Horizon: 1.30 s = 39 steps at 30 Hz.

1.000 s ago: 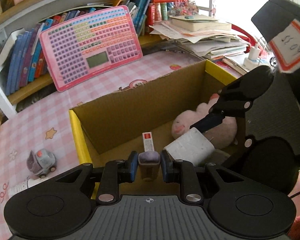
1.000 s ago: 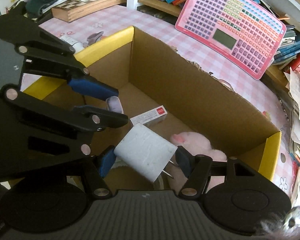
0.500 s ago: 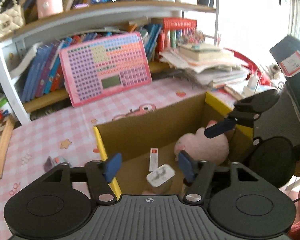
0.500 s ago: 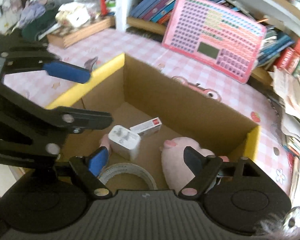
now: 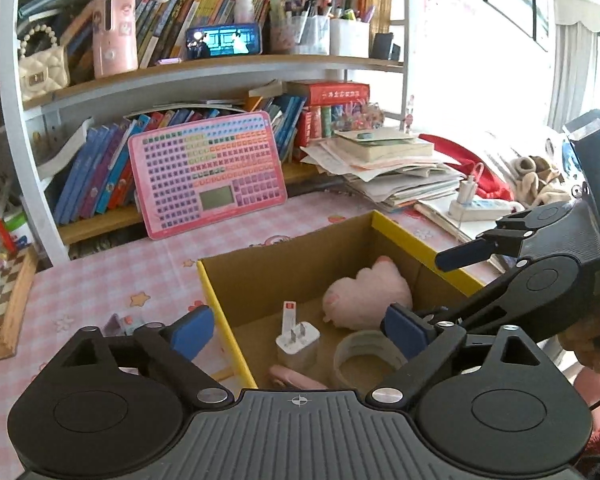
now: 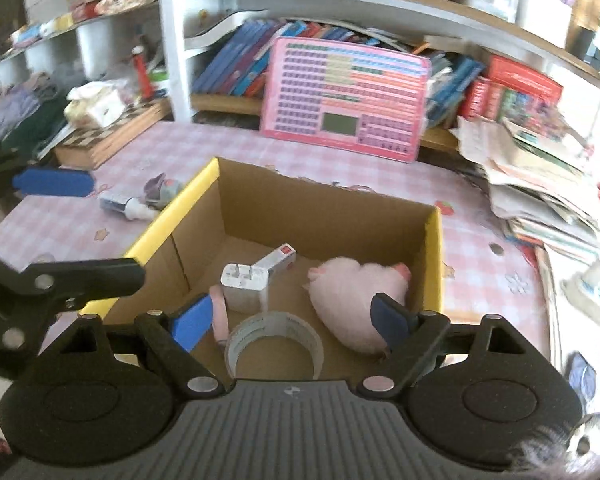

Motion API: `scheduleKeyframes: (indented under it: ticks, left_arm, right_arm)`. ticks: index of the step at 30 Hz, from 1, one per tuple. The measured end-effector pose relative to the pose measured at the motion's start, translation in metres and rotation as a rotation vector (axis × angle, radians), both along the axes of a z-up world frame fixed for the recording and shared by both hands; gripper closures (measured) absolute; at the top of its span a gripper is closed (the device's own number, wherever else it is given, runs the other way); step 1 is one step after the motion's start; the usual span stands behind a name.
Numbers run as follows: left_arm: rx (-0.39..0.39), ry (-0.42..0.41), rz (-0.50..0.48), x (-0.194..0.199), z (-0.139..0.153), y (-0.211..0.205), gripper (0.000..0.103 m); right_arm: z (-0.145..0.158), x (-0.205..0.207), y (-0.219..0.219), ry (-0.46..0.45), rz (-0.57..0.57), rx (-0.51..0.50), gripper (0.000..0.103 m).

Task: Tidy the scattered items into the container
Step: 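Lift both tools out of the yellow box and back away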

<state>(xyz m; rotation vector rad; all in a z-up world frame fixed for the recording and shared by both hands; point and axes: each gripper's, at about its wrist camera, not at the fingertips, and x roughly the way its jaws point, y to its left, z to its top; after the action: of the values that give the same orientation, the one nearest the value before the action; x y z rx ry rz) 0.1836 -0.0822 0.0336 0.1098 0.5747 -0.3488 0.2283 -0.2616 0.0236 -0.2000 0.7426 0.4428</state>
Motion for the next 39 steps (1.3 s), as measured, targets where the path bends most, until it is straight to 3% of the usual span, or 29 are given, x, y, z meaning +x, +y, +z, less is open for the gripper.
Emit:
scheduleKeyframes:
  ticks: [10,23,29,39]
  left_arm:
    - [-0.016,0.018,0.009,-0.031,-0.010,0.014,0.005]
    - [0.025,0.069,0.056,-0.080,-0.031,0.048,0.004]
    - [0.030,0.073,0.042,-0.097,-0.032,0.060,0.003]
    - [0.086,0.089,0.019,-0.115,-0.037,0.080,0.003]
  right_arm:
    - [-0.009,-0.050,-0.001,0.017,-0.156,0.056,0.016]
    - [-0.018,-0.120,0.024,-0.009,-0.312,0.022,0.015]
    - [-0.018,-0.143,0.037,-0.018,-0.342,0.017,0.012]
    - [-0.030,-0.162,0.065,0.046,-0.344,0.031,0.010]
